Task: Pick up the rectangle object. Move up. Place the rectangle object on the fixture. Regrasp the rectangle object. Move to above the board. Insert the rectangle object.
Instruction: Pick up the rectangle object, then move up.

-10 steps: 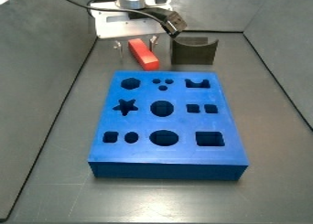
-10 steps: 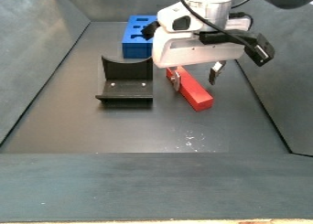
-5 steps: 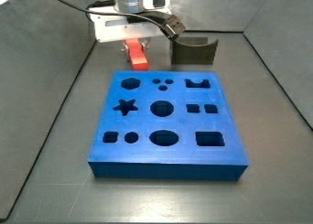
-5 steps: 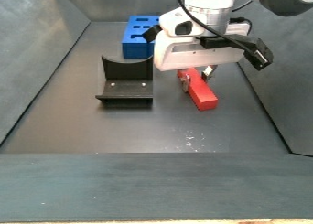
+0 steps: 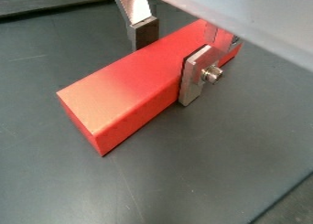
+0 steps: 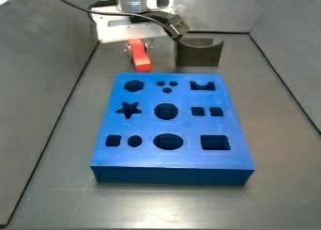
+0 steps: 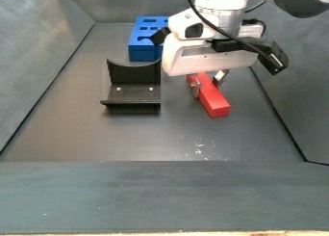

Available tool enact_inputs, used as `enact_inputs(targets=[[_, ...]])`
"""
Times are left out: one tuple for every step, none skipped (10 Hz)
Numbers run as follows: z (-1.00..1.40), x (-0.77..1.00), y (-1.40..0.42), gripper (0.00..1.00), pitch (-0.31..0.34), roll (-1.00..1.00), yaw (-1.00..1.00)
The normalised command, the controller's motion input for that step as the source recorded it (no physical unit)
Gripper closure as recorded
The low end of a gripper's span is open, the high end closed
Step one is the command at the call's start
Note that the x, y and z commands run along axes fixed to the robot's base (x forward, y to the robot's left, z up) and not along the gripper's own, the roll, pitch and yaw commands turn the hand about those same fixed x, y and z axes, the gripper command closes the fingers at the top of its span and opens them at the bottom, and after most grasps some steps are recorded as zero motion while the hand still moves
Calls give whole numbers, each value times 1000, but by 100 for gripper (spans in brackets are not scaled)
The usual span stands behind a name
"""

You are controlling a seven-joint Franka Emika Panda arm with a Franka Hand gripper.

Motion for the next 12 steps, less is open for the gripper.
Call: enact_inputs(targets=[[0, 0, 0, 100, 0, 0, 0], [0, 0, 0, 100, 0, 0, 0], [0, 0, 0, 100, 0, 0, 0], [0, 0, 0, 100, 0, 0, 0], [0, 0, 0, 100, 0, 0, 0], [0, 0, 0, 100, 0, 0, 0], [0, 0, 0, 100, 0, 0, 0], [1000, 0, 0, 100, 0, 0, 0], [1000, -27, 10, 100, 14, 2, -26], [999, -53, 20, 100, 31, 26, -36], [930, -45, 19, 100, 35, 38, -37], [779, -29, 17, 100, 56, 61, -35]])
